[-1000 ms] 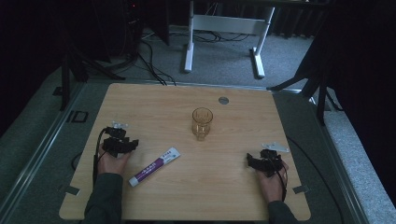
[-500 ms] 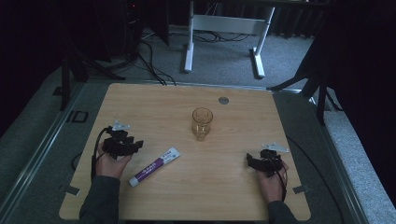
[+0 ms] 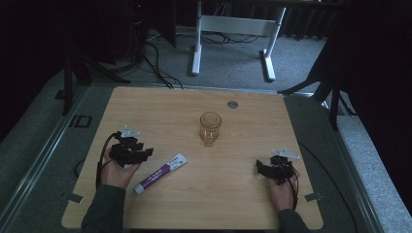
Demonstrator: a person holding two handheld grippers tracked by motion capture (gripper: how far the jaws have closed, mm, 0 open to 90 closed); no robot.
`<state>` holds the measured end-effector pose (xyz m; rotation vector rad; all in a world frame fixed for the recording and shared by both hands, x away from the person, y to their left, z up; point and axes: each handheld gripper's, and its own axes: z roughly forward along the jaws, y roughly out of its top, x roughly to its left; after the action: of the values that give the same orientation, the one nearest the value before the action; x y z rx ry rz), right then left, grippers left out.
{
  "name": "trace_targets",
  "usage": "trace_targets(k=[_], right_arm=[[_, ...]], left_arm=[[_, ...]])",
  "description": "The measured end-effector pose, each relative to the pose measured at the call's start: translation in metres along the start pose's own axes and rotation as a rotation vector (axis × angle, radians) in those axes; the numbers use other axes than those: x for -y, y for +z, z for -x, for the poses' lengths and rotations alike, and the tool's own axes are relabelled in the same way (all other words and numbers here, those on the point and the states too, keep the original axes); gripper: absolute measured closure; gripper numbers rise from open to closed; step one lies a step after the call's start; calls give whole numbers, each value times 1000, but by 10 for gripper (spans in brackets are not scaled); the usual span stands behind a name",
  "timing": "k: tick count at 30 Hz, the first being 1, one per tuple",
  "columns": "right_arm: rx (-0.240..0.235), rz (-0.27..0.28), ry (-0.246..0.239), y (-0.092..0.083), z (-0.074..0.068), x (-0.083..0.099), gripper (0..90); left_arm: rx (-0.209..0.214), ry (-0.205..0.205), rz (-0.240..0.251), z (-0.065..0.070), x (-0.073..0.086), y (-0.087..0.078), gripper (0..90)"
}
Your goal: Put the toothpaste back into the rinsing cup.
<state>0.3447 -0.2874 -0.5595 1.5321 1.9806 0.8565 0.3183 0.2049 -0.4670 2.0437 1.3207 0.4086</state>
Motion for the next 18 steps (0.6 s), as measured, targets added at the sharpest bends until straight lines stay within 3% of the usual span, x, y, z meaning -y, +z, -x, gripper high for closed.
trace_targets(k=[13,18], right_arm=[[-1,0,0,0,0,0,210],[-1,0,0,0,0,0,210]], left_arm=[[-2,75,-27,10,-6,-2,507],[-4,81,-36,9,-7,-4,503]])
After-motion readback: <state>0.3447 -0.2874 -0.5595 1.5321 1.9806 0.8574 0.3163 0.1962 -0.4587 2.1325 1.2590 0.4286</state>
